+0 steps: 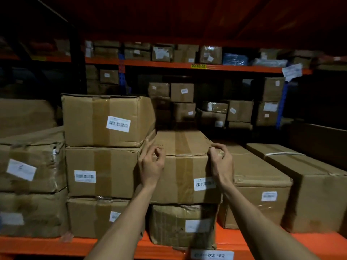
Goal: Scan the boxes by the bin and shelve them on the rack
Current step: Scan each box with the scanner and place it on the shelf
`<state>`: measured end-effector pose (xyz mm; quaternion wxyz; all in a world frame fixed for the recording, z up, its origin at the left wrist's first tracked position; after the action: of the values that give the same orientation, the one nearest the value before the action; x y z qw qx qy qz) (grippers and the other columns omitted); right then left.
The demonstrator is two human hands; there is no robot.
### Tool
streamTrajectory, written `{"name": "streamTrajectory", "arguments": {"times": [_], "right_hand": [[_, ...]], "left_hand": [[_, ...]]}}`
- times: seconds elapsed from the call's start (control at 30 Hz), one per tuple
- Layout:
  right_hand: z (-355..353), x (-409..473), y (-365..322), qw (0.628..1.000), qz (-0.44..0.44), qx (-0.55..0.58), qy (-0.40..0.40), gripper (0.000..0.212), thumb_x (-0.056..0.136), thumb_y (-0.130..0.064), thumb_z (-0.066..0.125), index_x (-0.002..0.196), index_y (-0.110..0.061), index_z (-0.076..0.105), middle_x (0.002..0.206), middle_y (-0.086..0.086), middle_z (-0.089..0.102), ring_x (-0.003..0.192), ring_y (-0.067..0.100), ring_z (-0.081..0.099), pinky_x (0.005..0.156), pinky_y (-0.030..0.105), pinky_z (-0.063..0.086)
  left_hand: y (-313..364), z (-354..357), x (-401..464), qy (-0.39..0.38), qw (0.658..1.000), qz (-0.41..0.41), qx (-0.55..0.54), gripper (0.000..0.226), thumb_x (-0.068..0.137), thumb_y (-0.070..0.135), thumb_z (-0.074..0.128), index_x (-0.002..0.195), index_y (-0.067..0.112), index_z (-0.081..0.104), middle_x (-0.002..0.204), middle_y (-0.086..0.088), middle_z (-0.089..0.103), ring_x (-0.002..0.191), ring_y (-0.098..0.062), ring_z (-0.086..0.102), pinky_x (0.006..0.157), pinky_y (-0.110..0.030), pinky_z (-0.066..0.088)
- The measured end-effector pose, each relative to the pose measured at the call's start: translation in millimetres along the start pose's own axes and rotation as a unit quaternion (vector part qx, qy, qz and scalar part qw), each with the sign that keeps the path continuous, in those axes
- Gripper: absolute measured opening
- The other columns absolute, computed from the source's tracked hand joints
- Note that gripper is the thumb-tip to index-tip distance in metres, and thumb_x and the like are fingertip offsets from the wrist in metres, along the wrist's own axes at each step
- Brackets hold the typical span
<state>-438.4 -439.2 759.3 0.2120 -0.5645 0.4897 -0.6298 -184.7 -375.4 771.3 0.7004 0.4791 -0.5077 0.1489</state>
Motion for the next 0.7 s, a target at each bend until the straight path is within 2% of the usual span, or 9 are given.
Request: {"name": "streamTrajectory", "arguments": {"times": [0.03, 0.07, 0.13, 0.17, 0.23, 0.33, 0.43, 0.53, 0.7], "right_hand": [[1.0, -2.6, 1.4, 1.0, -0.016, -0.02, 0.006, 0.044, 0.08, -0.065, 0.049, 0.12, -0.046, 0.055, 0.111, 0.006, 0.069, 0.1, 0.024, 0.065, 0.079, 0.043, 0.056], [1.6, -5.8, 1.0, 0.998, -0.04, -0.043, 0.014, 0.055, 0.084, -0.065, 0.046, 0.134, -0.043, 0.049, 0.13, 0.014, 0.064, 0.117, 0.03, 0.061, 0.092, 0.05, 0.054], [2.7, -11.7, -7.2, 0.986, -0.119, -0.114, 0.035, 0.063, 0.097, -0.06, 0.035, 0.153, -0.032, 0.037, 0.167, 0.017, 0.026, 0.154, 0.031, 0.025, 0.124, 0.055, 0.025], [4.3, -15.0, -12.4, 0.97, -0.17, -0.171, 0.04, 0.062, 0.102, -0.055, 0.029, 0.158, -0.027, 0.034, 0.172, 0.015, 0.007, 0.159, 0.028, 0.006, 0.128, 0.051, 0.009], [8.4, -26.7, -14.2, 0.921, -0.264, -0.285, 0.037, 0.062, 0.107, -0.046, 0.025, 0.163, -0.02, 0.026, 0.172, 0.017, -0.011, 0.159, 0.031, -0.012, 0.128, 0.045, -0.007], [15.1, -56.4, 7.1, 0.867, -0.309, -0.391, 0.015, 0.07, 0.107, -0.046, 0.025, 0.165, -0.01, 0.009, 0.17, 0.02, -0.014, 0.158, 0.037, -0.008, 0.127, 0.048, -0.006], [15.0, -71.5, 18.2, 0.857, -0.276, -0.434, -0.03, 0.074, 0.107, -0.049, 0.02, 0.164, -0.006, -0.002, 0.17, 0.018, -0.018, 0.158, 0.033, -0.011, 0.128, 0.05, -0.001], [7.7, -79.8, 7.9, 0.849, -0.26, -0.457, -0.06, 0.074, 0.105, -0.047, 0.023, 0.163, -0.006, 0.001, 0.17, 0.018, -0.011, 0.158, 0.033, -0.007, 0.128, 0.048, 0.002], [-33.3, -118.3, 27.1, 0.842, -0.217, -0.477, -0.132, 0.072, 0.109, -0.041, 0.034, 0.164, -0.004, 0.004, 0.17, 0.015, -0.008, 0.158, 0.029, -0.01, 0.128, 0.041, -0.008]], "left_hand": [[4.1, 0.5, -1.9, 0.008, 0.998, 0.064, 0.028, 0.017, 0.088, 0.003, 0.062, 0.096, 0.002, 0.076, 0.119, -0.016, 0.071, 0.123, -0.024, 0.058, 0.108, -0.018, 0.038], [8.1, 2.7, -5.1, -0.004, 0.988, 0.141, 0.064, 0.022, 0.091, 0.006, 0.059, 0.106, 0.001, 0.075, 0.126, -0.017, 0.067, 0.13, -0.03, 0.054, 0.114, -0.031, 0.036], [8.7, 9.6, -16.0, -0.071, 0.945, 0.278, 0.157, 0.036, 0.098, 0.017, 0.049, 0.124, 0.0, 0.067, 0.14, -0.016, 0.058, 0.14, -0.036, 0.043, 0.12, -0.051, 0.028], [3.9, 11.4, -21.6, -0.118, 0.927, 0.301, 0.19, 0.043, 0.1, 0.023, 0.043, 0.134, 0.001, 0.06, 0.147, -0.016, 0.051, 0.144, -0.033, 0.037, 0.122, -0.052, 0.021], [-7.9, 9.8, -27.8, -0.196, 0.91, 0.287, 0.225, 0.055, 0.102, 0.032, 0.034, 0.149, 0.004, 0.04, 0.159, -0.013, 0.033, 0.152, -0.028, 0.02, 0.125, -0.048, 0.008], [-12.6, 9.9, -29.5, -0.25, 0.884, 0.283, 0.277, 0.063, 0.103, 0.039, 0.028, 0.157, 0.006, 0.021, 0.165, -0.013, 0.017, 0.154, -0.026, 0.008, 0.125, -0.044, -0.003], [-10.4, 9.1, -29.3, -0.275, 0.864, 0.282, 0.313, 0.067, 0.104, 0.043, 0.025, 0.158, 0.005, 0.011, 0.166, -0.015, 0.007, 0.154, -0.027, 0.002, 0.124, -0.044, -0.008], [-8.7, 4.1, -33.3, -0.299, 0.86, 0.268, 0.314, 0.071, 0.102, 0.044, 0.025, 0.158, 0.003, 0.009, 0.166, -0.016, 0.0, 0.154, -0.029, -0.005, 0.124, -0.043, -0.009], [3.8, -10.1, -64.7, -0.316, 0.882, 0.208, 0.28, 0.081, 0.097, 0.049, 0.027, 0.156, -0.003, 0.008, 0.165, -0.021, -0.001, 0.153, -0.031, -0.006, 0.125, -0.046, 0.001]]}}
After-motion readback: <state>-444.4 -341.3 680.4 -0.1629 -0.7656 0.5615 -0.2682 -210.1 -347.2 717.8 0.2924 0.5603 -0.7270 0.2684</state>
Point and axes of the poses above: each hand's wrist, its own x-axis towards the middle knuckle, its own z-axis out of the palm, y = z × x, the point moved 6 cm from there along x, towards the middle knuckle
